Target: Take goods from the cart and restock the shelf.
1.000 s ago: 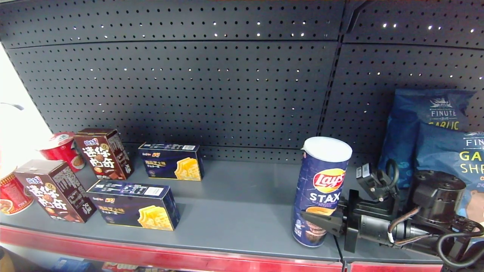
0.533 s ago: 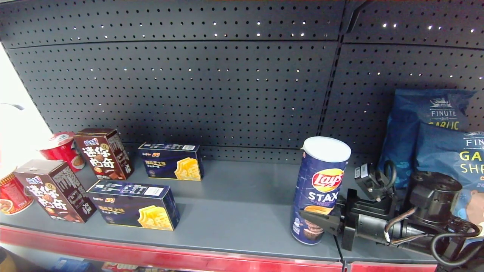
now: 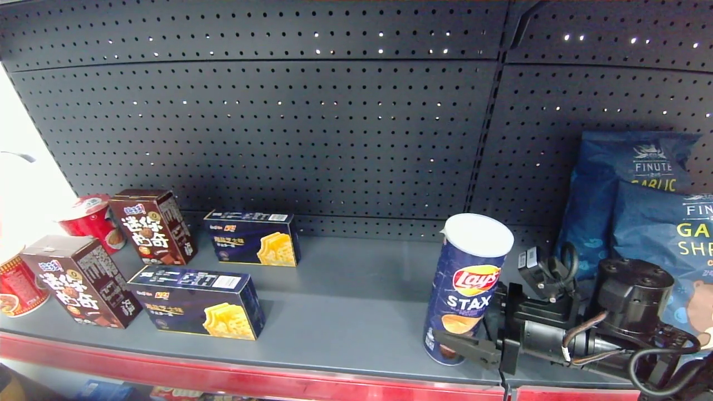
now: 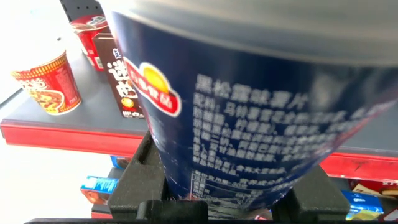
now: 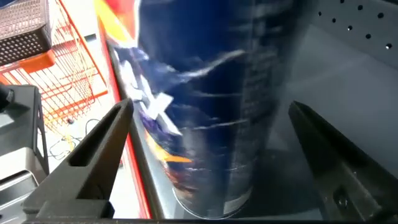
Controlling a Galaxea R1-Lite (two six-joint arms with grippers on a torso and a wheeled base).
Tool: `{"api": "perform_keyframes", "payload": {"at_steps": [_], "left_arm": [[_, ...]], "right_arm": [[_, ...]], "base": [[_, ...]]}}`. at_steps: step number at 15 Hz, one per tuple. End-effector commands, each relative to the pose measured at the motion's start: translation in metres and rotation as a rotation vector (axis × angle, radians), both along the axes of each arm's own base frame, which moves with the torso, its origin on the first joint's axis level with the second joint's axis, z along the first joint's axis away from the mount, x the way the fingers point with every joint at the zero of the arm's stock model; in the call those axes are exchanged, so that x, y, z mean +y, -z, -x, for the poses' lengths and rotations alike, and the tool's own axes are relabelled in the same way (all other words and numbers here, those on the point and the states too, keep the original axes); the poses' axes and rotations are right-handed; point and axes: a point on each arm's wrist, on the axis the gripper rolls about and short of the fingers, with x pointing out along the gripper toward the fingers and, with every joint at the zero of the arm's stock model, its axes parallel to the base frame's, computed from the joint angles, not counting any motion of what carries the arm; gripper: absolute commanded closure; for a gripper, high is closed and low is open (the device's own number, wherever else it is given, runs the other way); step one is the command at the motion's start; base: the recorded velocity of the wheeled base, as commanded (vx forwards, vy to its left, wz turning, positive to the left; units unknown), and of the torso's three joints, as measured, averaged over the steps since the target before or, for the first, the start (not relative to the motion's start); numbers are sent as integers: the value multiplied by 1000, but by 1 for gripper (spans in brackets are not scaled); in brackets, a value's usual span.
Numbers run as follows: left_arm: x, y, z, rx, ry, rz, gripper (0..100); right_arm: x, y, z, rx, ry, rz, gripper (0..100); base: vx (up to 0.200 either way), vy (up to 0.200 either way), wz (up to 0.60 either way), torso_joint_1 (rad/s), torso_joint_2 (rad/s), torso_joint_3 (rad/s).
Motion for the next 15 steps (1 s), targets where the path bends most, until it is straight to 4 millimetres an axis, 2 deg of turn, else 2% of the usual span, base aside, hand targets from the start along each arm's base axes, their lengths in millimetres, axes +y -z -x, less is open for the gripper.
{"api": "perform_keyframes", "payload": {"at_steps": [1, 6, 12, 15], "left_arm": [[0, 1, 1, -1, -2, 0, 100], [0, 1, 1, -6, -2, 6, 100], [0, 0, 2, -10, -6, 6, 100], [0, 1, 2, -9, -9, 6, 100]], "right_arm": [[-3, -1, 6, -7, 0, -3, 0], [-17, -15, 27, -43, 9, -24, 0], [-51, -5, 49, 0, 114, 5, 0], [-60, -12, 65, -31, 126, -8, 0]], "base": [[0, 0, 0, 0, 0, 0], [0, 0, 0, 0, 0, 0], [0, 0, 0, 0, 0, 0], [0, 0, 0, 0, 0, 0]]}}
